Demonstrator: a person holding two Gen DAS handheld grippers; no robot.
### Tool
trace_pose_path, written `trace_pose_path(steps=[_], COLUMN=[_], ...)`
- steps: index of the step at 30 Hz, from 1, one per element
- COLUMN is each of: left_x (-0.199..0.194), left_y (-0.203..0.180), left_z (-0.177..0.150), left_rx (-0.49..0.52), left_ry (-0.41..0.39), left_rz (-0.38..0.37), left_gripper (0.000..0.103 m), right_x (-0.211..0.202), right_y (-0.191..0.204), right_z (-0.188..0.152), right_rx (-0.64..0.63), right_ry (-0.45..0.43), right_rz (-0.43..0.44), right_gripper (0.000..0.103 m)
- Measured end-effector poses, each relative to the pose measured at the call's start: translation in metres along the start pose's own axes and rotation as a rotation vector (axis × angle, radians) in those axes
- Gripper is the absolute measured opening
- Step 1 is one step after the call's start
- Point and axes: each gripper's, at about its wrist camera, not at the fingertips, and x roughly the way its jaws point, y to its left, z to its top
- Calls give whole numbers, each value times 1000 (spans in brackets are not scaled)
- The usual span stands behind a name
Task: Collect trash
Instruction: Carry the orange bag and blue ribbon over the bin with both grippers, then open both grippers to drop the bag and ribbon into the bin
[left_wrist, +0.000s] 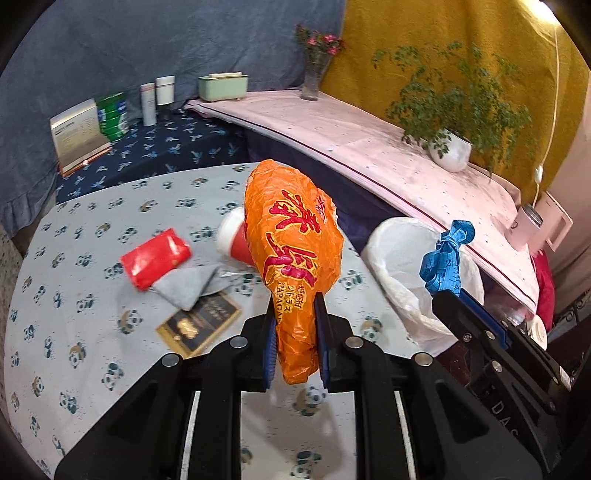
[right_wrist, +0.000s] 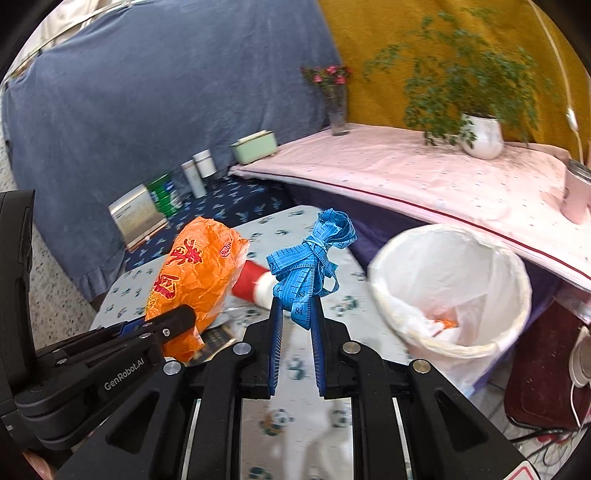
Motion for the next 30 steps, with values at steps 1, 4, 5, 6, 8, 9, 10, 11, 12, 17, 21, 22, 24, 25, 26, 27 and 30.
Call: trace_pose_path(steps=[1,4,5,6,8,9,10,11,12,17,21,22,24,25,26,27,30], left_x=[2,9,11,13,18,20,23,25,27,32,37,38,43,48,51,55,66], left_y=[-4,-20,-25,-31,-41,-46,-53,-59,-67,-98,-120,-123,-130,-134,-137,-140,-146], left_z=[1,1,1,1,0,0,-1,-1,-2,-5,-10,-10,-10,-10,-10,-9,-7], left_rx=[8,32,40,49,69,78,92,113,138,198,242,242,252,260,266,271,286], left_ry=[3,12,15,18,26,30,36,39,38,43,51,54,66,71,76,83,99], left_rz=[-4,-19,-23,-25,-35,-38,-43,-44,-45,-74,-93,-98,-109,-106,-105,-110,-114], left_gripper=[17,17,17,17,17,17,17,17,17,17,17,17,17,17,17,17,17], right_x=[-1,-4,-5,-5,-6,-6,-6,-6,-5,-7,-11,-11,-8,-6,-5,-5,-5], right_y=[-6,-25,-32,-38,-50,-57,-62,-68,-74,-95,-111,-114,-123,-127,-130,-134,-145], right_z=[0,0,-1,-1,-2,-1,-1,-1,-2,-3,-2,-1,0,0,1,1,-1], right_rx=[9,35,45,53,71,79,87,96,104,134,154,158,160,165,171,178,197], right_ry=[-1,-4,-5,-6,-6,-6,-6,-5,-5,-8,-19,-22,-18,-12,-10,-12,-14], right_rz=[-8,-30,-39,-47,-59,-64,-70,-75,-80,-106,-129,-133,-150,-156,-160,-165,-177], right_gripper=[14,14,14,14,14,14,14,14,14,12,12,12,11,10,10,10,10])
